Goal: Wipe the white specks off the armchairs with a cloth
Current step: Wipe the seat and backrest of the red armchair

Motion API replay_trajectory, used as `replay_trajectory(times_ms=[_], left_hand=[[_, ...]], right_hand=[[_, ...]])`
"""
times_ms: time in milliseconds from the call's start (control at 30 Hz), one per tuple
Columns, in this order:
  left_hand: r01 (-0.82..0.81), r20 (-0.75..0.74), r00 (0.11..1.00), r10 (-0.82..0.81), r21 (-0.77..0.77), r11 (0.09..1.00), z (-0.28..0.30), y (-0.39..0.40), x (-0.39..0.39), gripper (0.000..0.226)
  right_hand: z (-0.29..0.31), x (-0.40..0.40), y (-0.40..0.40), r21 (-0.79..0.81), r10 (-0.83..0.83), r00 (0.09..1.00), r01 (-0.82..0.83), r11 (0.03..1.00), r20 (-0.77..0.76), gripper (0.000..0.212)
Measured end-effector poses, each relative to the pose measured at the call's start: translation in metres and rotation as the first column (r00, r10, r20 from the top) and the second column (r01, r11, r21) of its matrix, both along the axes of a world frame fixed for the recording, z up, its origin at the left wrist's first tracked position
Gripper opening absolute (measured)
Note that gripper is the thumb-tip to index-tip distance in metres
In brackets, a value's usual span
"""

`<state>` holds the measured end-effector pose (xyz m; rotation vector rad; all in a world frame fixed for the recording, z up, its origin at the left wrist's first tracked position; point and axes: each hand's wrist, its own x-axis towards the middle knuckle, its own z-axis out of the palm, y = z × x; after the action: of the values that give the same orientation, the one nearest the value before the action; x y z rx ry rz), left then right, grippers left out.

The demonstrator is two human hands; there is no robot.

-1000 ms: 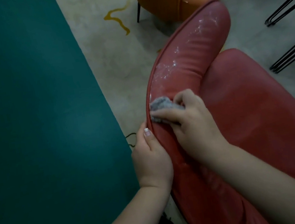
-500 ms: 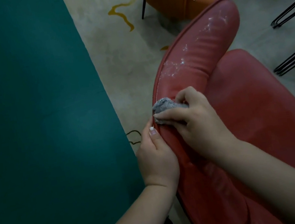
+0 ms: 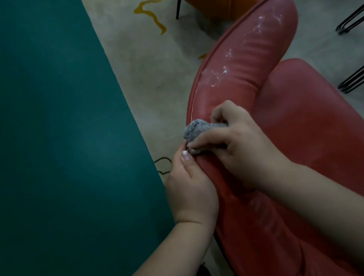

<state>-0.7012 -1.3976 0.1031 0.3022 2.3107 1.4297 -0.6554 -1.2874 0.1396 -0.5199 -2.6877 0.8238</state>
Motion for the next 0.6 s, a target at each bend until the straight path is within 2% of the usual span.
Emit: replay_trajectory(times_ms=[233, 300, 467, 533, 600], left_hand=[[-0.03, 0.002, 1.0, 0.03, 0.001, 1.0, 0.001, 0.001, 0.003, 0.054], [-0.026, -0.002, 1.0, 0.026, -0.001, 1.0, 0.002, 0.0, 0.003, 0.054], [0.011, -0.012, 1.0, -0.011, -0.018, 1.0, 0.003, -0.001, 0.001, 0.055], [0.017, -0.024, 1.0, -0.018, -0.045, 0.999, 0.005, 0.0, 0.001, 0.055], [0.026, -0.029, 0.999, -0.029, -0.089, 0.996, 0.008, 0.0, 0.002, 0.052]], right_hand=[[-0.002, -0.042, 0.052, 0.072, -0.269, 0.963, 0.268, 0.961, 0.01, 0.011], [-0.002, -0.034, 0.04, 0.066, -0.237, 0.971, 0.235, 0.97, 0.023, 0.011], [0.001, -0.003, 0.001, 0.009, -0.007, 1.0, 0.007, 1.0, 0.028, 0.017], [0.003, -0.012, 0.01, 0.014, -0.012, 0.999, 0.011, 1.0, 0.047, 0.013], [0.003, -0.029, 0.027, 0.027, -0.097, 0.995, 0.097, 0.995, 0.033, 0.011]])
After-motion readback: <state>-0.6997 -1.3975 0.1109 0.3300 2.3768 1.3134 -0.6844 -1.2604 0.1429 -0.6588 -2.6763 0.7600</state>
